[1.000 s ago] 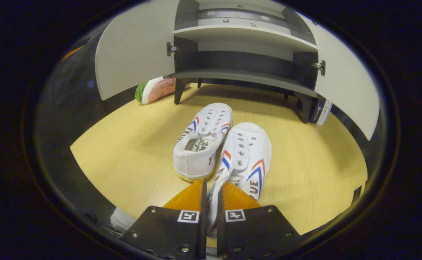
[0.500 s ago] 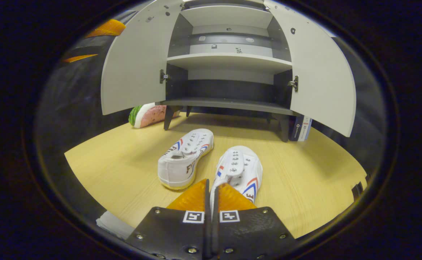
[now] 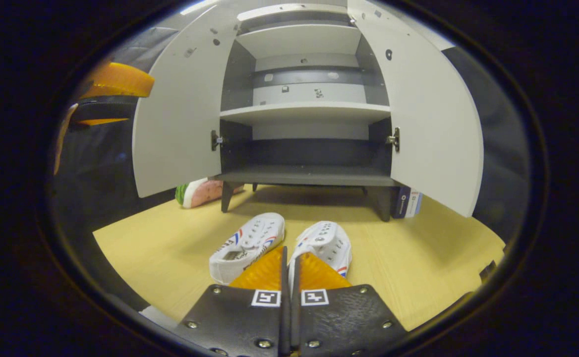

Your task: Grab one shoe with the right hand and put it into the shoe cabinet, grab the other shoe with the left hand and put it into the shoe cabinet; then close the right door with the right hand and the left door with the left hand.

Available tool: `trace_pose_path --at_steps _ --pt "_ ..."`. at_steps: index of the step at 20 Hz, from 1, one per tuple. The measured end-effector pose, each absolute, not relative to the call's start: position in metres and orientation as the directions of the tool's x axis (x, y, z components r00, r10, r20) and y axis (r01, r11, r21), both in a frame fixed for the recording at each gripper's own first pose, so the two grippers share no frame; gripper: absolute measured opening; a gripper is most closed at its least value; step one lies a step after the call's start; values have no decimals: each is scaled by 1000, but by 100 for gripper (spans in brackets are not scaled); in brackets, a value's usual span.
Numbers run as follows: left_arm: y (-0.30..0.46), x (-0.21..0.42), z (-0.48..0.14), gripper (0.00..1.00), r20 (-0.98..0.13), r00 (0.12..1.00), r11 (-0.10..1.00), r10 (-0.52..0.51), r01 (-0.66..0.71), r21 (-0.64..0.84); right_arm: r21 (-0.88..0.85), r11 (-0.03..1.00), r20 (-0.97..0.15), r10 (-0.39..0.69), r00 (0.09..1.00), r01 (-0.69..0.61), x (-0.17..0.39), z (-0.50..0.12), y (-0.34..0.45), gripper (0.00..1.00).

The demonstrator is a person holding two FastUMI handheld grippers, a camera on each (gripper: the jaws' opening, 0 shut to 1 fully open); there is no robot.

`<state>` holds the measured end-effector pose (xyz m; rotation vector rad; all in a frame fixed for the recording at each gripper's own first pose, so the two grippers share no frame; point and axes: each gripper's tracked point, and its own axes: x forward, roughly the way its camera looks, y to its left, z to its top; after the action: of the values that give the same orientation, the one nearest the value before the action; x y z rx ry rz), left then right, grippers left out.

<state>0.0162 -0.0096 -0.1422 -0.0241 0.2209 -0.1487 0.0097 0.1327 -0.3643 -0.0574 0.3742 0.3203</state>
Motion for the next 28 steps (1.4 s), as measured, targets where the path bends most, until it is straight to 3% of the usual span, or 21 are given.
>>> trace_pose_path --at_steps 10,16,22,28 --pt "-22 44 -150 100 -223 957 982 -187 178 -57 -157 929 -41 332 942 -334 112 -183 158 1" --pt "-26 73 -138 100 -187 966 984 -180 174 -45 -221 927 95 329 939 -303 192 -73 175 1" --pt "-25 85 -139 100 -189 964 982 -188 181 -57 -264 911 23 336 942 -318 297 -33 194 1" --pt "-37 93 -157 100 -227 942 968 -248 230 -104 -424 850 -181 260 949 -314 398 -82 177 1"
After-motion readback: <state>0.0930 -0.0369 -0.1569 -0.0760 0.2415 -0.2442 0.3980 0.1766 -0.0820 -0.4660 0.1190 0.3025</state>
